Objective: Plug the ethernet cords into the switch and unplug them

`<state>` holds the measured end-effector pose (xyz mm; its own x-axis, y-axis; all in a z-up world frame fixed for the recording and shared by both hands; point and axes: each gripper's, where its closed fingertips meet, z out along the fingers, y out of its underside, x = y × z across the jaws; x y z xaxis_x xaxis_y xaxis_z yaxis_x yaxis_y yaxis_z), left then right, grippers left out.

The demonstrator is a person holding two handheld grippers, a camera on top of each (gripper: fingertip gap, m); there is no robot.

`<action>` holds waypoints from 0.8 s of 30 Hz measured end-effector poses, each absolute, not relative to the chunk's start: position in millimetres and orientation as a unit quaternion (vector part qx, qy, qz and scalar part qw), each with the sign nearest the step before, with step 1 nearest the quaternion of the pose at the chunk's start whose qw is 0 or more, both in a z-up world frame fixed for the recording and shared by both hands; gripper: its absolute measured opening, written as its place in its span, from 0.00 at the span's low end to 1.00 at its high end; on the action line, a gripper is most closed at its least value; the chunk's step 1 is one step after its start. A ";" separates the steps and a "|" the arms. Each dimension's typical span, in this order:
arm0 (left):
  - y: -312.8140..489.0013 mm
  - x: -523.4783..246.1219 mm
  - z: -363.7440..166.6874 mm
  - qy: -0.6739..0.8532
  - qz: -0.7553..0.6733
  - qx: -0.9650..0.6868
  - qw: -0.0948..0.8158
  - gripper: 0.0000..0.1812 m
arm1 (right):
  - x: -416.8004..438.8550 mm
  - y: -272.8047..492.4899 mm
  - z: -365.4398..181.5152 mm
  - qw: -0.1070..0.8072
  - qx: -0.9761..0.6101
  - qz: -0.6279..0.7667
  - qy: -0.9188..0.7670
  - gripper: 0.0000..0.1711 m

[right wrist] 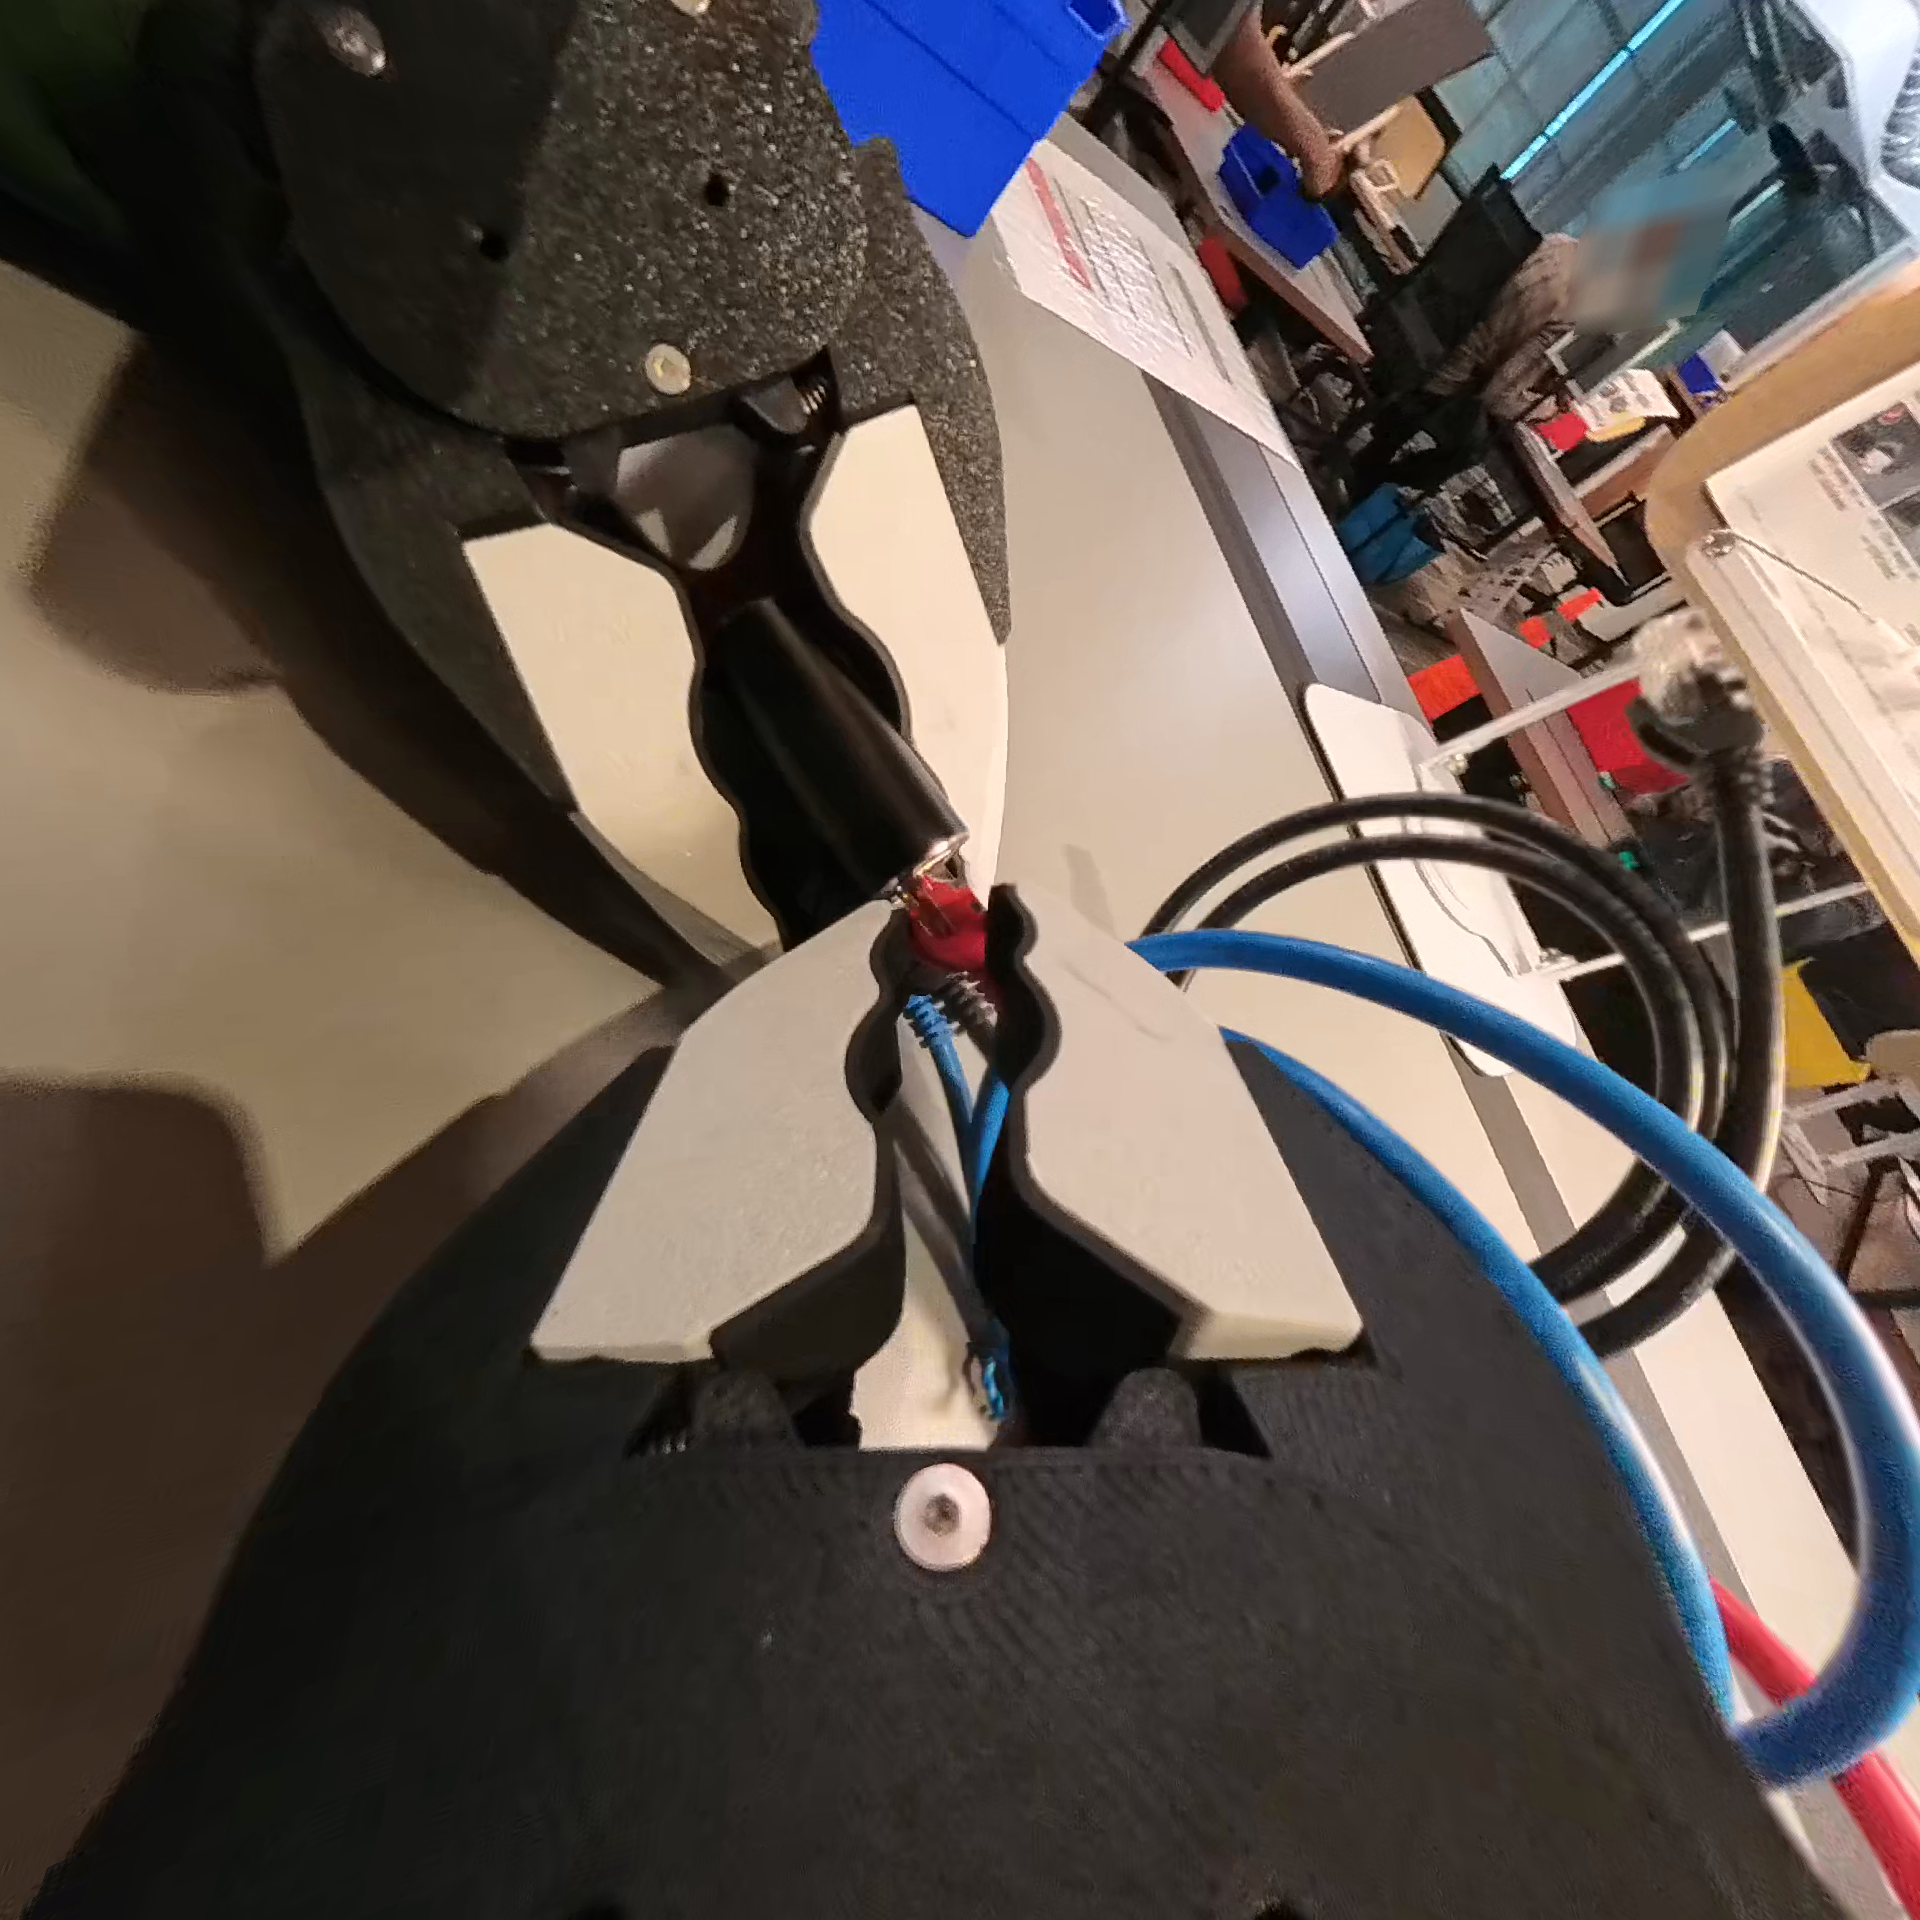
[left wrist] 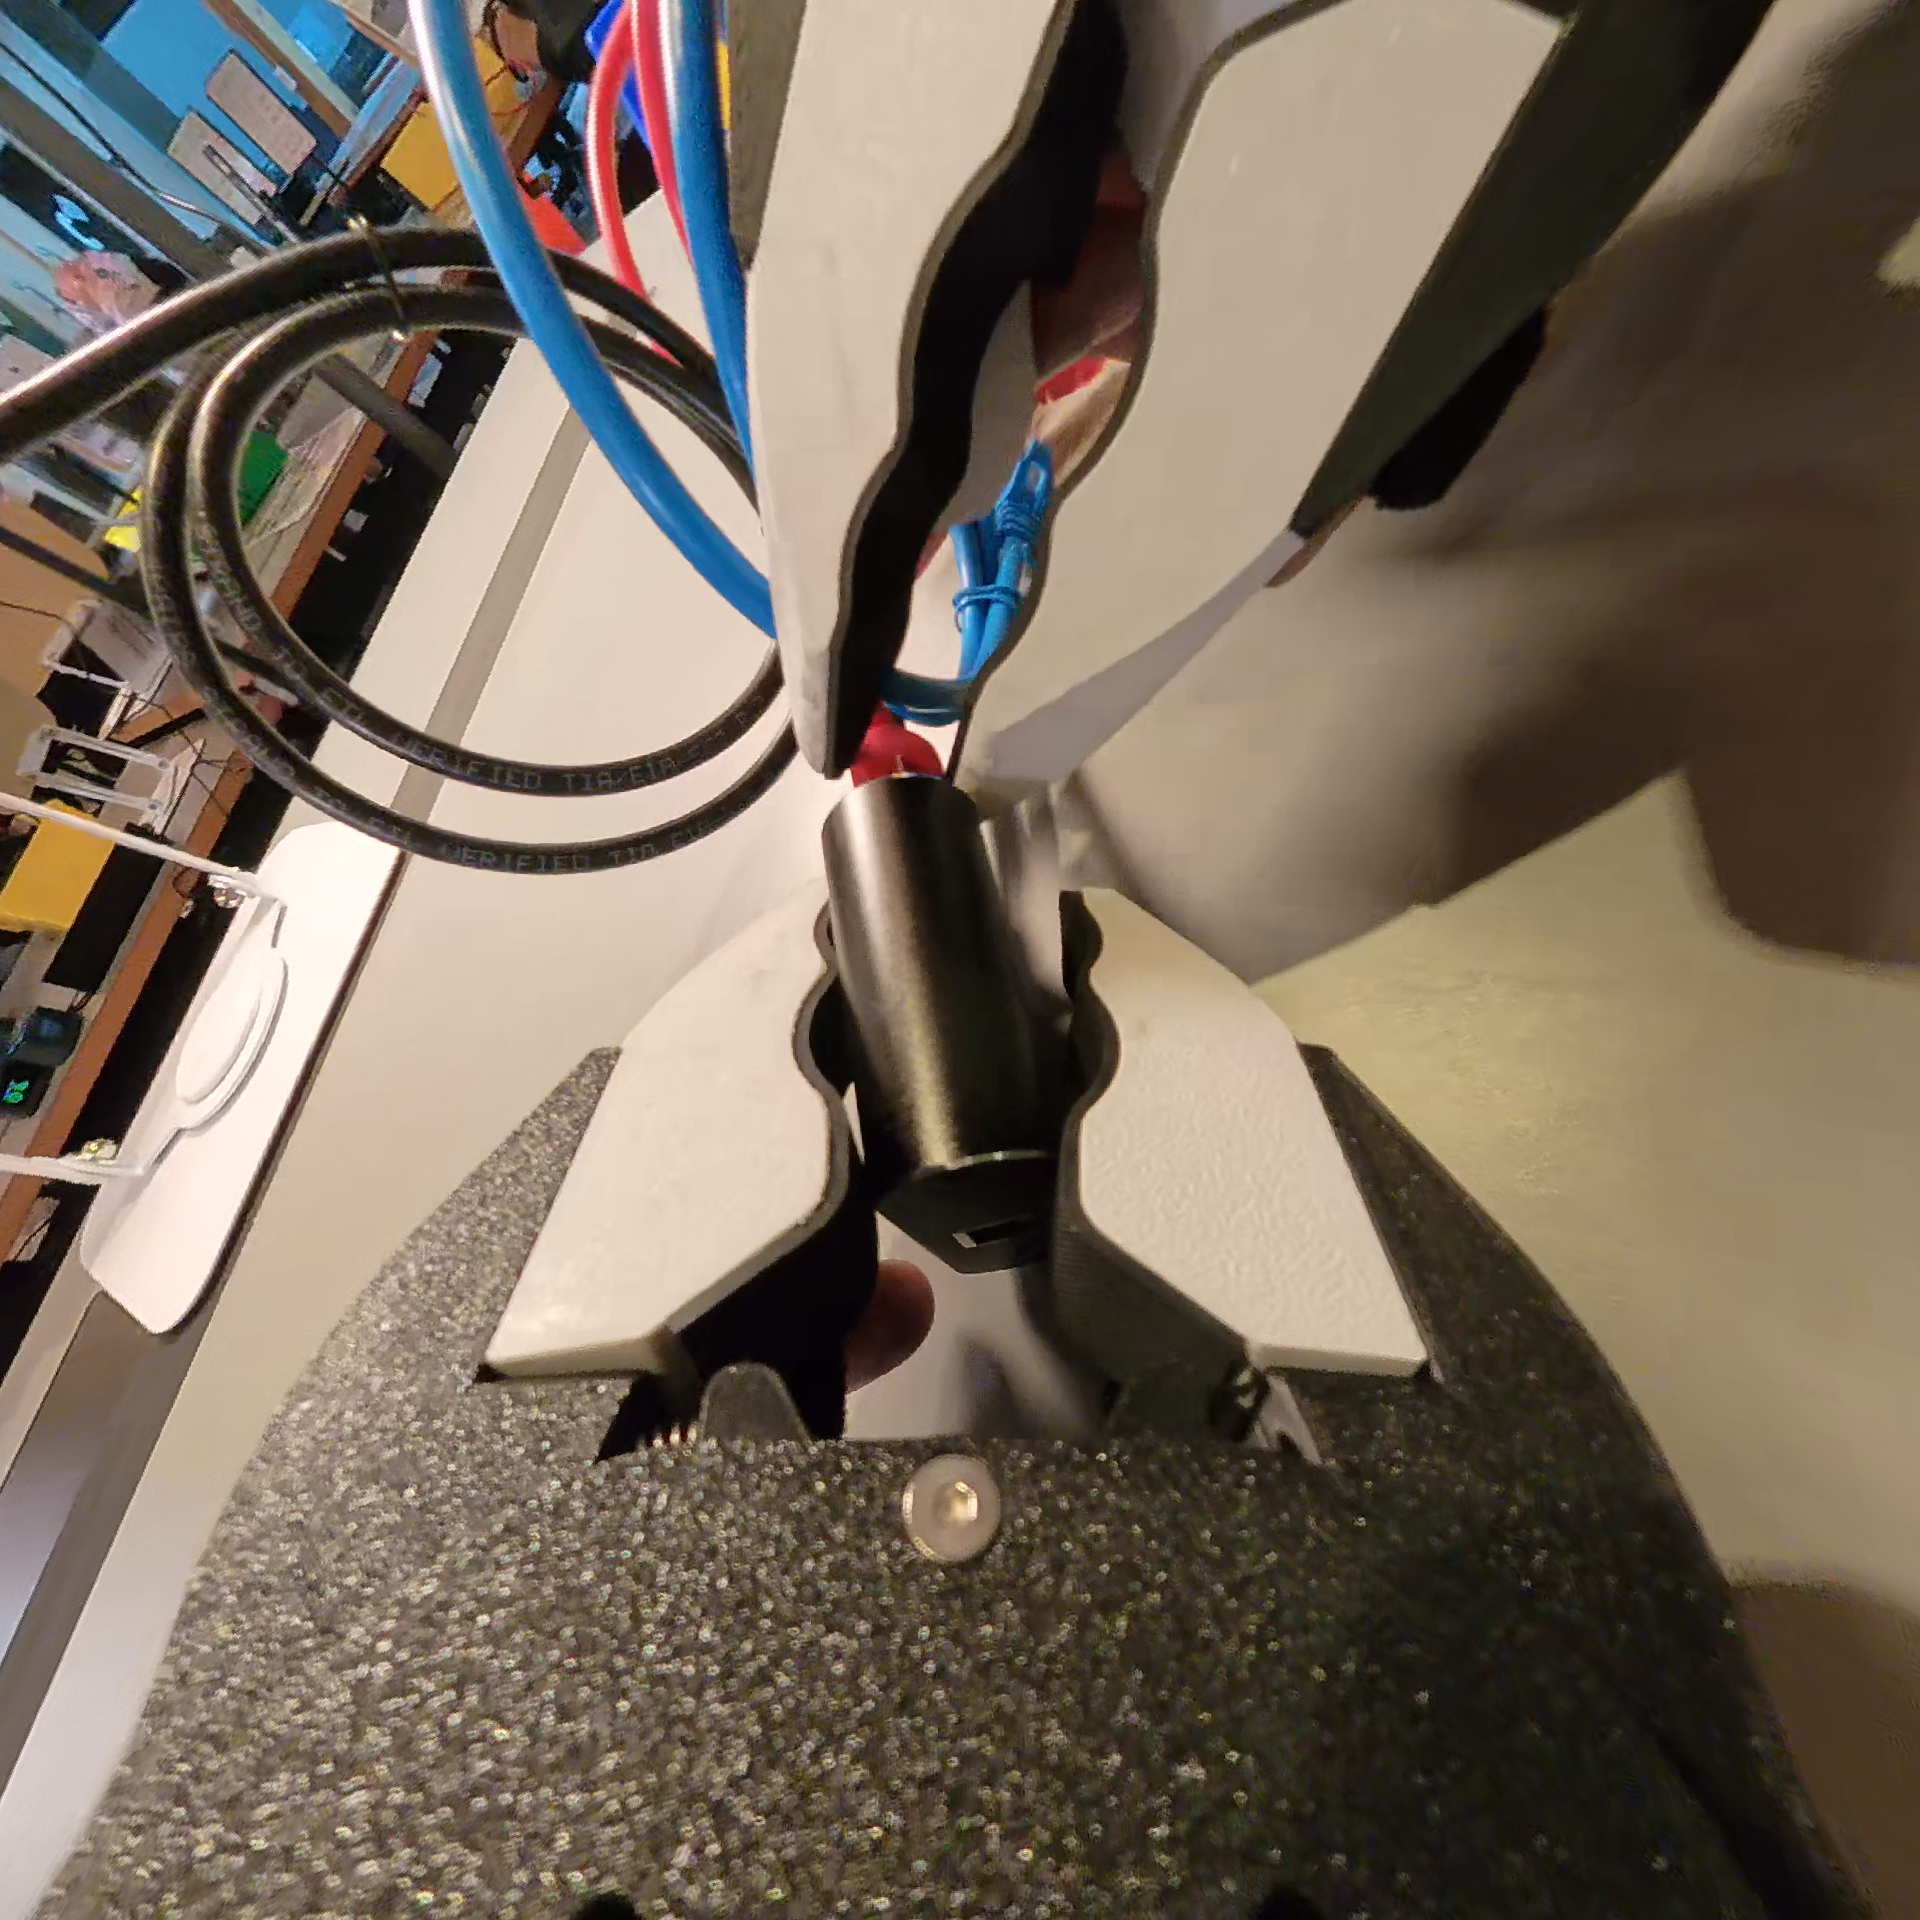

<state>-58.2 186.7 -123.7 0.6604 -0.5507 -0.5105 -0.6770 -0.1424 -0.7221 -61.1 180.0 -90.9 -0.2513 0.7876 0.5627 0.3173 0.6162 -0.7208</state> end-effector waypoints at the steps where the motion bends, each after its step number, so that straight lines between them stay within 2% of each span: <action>1: 187.2 -59.0 -123.8 0.406 0.064 -0.754 0.512 0.21 | -61.5 180.7 -91.0 0.492 -0.370 0.238 -0.751 0.09; 16: 191.1 -66.7 -119.0 0.416 0.128 -0.737 0.516 0.20 | -60.1 184.4 -86.2 0.509 -0.398 0.220 -0.731 0.08; 19: 187.0 -70.1 -120.3 0.425 0.128 -0.730 0.520 0.20 | -52.3 219.3 -69.5 0.561 -0.420 0.181 -0.690 0.03; 21: 186.0 -72.2 -122.9 0.415 0.108 -0.740 0.519 0.20 | -44.7 229.9 -62.4 0.540 -0.436 0.244 -0.678 0.00; 24: 188.3 -74.2 -122.1 0.400 0.087 -0.751 0.518 0.20 | -39.6 234.2 -77.5 0.521 -0.421 0.221 -0.709 0.00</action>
